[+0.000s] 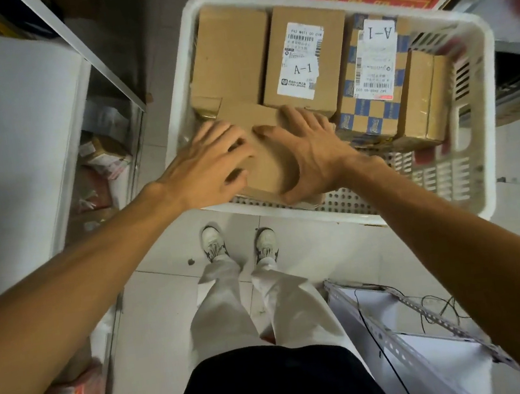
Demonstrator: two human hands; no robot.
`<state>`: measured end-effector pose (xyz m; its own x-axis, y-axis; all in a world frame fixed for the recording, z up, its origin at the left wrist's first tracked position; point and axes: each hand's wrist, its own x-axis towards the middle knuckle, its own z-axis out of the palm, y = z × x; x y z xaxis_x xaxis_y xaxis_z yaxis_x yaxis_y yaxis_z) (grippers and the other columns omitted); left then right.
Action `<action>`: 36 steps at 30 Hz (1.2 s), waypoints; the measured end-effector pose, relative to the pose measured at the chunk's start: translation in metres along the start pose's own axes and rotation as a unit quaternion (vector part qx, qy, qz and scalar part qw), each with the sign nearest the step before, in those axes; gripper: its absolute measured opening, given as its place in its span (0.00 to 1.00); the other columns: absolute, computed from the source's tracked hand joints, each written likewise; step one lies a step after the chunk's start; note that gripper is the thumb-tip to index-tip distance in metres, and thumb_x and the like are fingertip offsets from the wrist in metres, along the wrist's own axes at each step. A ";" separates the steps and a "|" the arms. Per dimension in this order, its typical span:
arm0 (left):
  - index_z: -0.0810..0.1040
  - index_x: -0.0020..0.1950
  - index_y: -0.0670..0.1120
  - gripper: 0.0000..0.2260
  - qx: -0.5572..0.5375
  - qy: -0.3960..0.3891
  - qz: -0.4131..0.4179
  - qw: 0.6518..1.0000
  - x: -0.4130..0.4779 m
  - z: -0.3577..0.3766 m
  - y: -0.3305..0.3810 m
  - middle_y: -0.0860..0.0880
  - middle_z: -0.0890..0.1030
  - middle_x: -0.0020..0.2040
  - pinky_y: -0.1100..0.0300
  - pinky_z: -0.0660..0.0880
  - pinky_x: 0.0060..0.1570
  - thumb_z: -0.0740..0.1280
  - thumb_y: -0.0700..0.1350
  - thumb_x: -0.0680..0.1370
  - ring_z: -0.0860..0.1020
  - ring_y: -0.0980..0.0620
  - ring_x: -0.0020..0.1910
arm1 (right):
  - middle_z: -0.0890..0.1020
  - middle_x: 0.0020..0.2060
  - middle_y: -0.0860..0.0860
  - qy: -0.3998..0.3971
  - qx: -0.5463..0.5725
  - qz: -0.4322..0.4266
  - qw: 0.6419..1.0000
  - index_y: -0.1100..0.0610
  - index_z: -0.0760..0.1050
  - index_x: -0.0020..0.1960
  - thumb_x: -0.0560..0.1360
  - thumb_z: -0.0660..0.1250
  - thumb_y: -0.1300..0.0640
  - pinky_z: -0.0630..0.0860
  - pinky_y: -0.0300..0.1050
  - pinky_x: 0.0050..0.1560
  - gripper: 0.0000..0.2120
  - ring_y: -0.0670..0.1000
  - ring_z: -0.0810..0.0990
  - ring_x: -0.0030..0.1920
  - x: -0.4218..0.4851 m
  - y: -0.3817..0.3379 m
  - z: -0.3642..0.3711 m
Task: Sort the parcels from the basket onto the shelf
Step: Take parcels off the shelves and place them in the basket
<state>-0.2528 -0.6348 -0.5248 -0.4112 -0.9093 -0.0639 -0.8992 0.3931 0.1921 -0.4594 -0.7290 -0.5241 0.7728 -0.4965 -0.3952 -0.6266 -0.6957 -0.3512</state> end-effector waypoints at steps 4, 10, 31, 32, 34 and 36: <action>0.72 0.62 0.46 0.16 -0.020 -0.051 -0.020 0.998 0.006 0.006 -0.008 0.46 0.69 0.62 0.50 0.68 0.61 0.64 0.46 0.75 0.67 0.46 0.62 | 0.50 0.75 0.61 0.006 0.005 0.018 1.000 0.41 0.52 0.74 0.55 0.73 0.33 0.46 0.65 0.74 0.53 0.63 0.49 0.75 0.018 -0.007 0.016; 0.67 0.68 0.48 0.24 -0.054 -0.191 -0.098 0.975 0.019 0.021 -0.018 0.46 0.59 0.70 0.48 0.66 0.63 0.68 0.43 0.74 0.58 0.45 0.70 | 0.44 0.76 0.63 -0.018 -0.031 0.018 0.999 0.44 0.47 0.77 0.57 0.72 0.31 0.39 0.67 0.73 0.56 0.64 0.43 0.76 0.045 -0.007 0.060; 0.36 0.77 0.53 0.36 -0.107 -0.457 -0.268 0.841 0.025 0.093 -0.056 0.52 0.28 0.75 0.39 0.45 0.72 0.59 0.54 0.80 0.33 0.45 0.75 | 0.49 0.78 0.51 -0.036 -0.040 -0.004 0.999 0.48 0.51 0.78 0.69 0.66 0.33 0.38 0.58 0.74 0.45 0.57 0.46 0.77 0.084 0.035 0.115; 0.36 0.77 0.53 0.36 -0.107 -0.457 -0.273 0.840 0.025 0.092 -0.055 0.51 0.28 0.75 0.39 0.46 0.72 0.59 0.54 0.80 0.34 0.45 0.76 | 0.48 0.78 0.51 -0.039 -0.030 -0.006 0.999 0.49 0.50 0.79 0.70 0.67 0.34 0.35 0.57 0.74 0.46 0.57 0.44 0.77 0.087 0.033 0.115; 0.36 0.77 0.51 0.35 -0.098 -0.459 -0.274 0.839 0.027 0.094 -0.051 0.50 0.28 0.75 0.38 0.48 0.73 0.58 0.54 0.81 0.34 0.46 0.76 | 0.46 0.78 0.50 -0.040 -0.019 -0.005 0.999 0.49 0.49 0.79 0.70 0.67 0.34 0.34 0.57 0.73 0.46 0.56 0.42 0.77 0.090 0.033 0.116; 0.38 0.78 0.49 0.34 -0.107 -0.446 -0.280 0.843 0.028 0.092 -0.045 0.47 0.30 0.76 0.39 0.50 0.73 0.57 0.52 0.81 0.36 0.44 0.76 | 0.46 0.78 0.49 -0.047 -0.016 0.009 0.999 0.48 0.49 0.79 0.70 0.68 0.36 0.35 0.57 0.75 0.46 0.56 0.41 0.77 0.089 0.032 0.114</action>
<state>-0.2377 -0.6654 -0.6257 0.0345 -0.4423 -0.8962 -0.9815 -0.1838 0.0529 -0.4222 -0.7357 -0.6669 0.7472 -0.4598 -0.4799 -0.6364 -0.7032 -0.3171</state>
